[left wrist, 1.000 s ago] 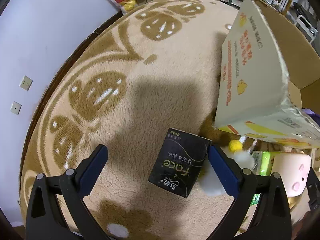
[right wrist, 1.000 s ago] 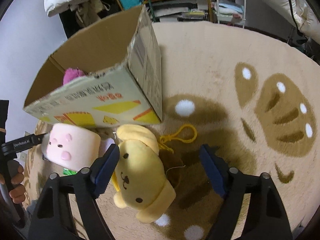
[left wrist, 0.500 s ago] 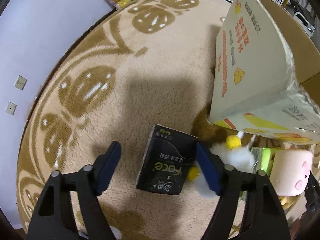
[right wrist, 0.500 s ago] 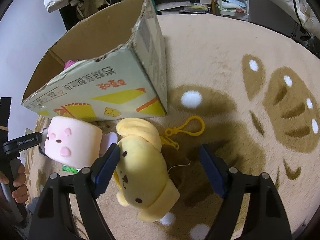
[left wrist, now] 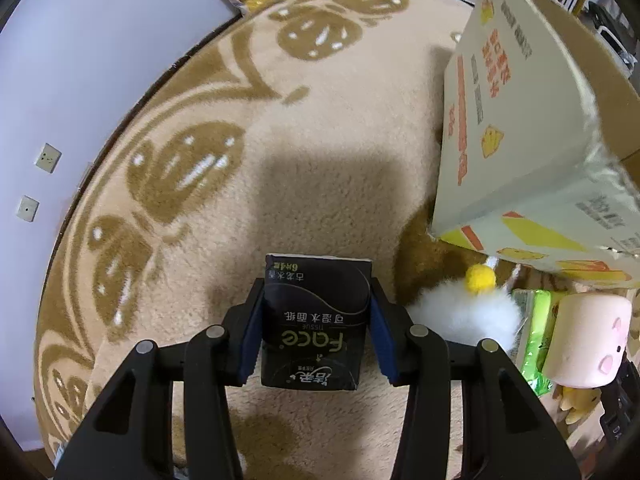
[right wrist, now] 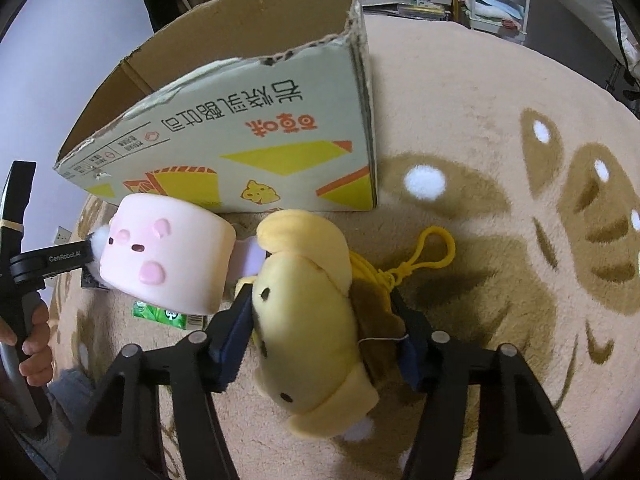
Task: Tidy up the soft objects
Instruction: 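Grasp black tissue pack with left tool while right tool grasps yellow dog, then lift tissue pack and yellow dog and carry both over the box, then open left tool to drop tissue pack while right tool drops yellow dog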
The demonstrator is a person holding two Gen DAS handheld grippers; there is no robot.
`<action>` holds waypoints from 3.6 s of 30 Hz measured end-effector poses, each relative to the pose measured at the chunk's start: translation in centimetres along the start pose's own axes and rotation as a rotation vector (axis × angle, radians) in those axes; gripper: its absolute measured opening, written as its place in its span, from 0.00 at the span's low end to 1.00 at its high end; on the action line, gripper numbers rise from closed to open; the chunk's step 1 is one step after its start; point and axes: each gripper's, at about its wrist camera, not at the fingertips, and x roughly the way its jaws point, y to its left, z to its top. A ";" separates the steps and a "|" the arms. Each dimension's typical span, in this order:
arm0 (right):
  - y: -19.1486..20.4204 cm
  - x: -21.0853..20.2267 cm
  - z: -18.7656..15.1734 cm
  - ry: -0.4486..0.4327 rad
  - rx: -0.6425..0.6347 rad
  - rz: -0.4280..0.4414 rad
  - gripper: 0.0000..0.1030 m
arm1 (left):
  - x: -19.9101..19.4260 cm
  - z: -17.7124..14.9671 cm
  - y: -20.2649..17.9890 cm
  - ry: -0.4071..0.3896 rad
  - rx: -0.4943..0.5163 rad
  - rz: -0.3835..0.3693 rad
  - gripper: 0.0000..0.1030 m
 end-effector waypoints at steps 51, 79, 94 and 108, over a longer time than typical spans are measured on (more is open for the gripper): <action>4.8 -17.6 6.7 -0.744 -0.179 0.044 0.57 | -23.8 -0.7 -5.4 -0.903 0.156 -0.126 0.45; 4.7 -10.5 8.3 -0.643 -0.204 0.044 0.59 | -15.1 1.3 -8.6 -0.726 0.229 -0.093 0.45; 2.9 -8.4 9.2 -0.583 -0.128 0.132 0.62 | -12.8 2.1 -9.3 -0.660 0.253 -0.116 0.45; 3.2 -8.1 9.1 -0.563 -0.113 0.161 0.79 | -13.1 1.8 -9.2 -0.655 0.231 -0.120 0.65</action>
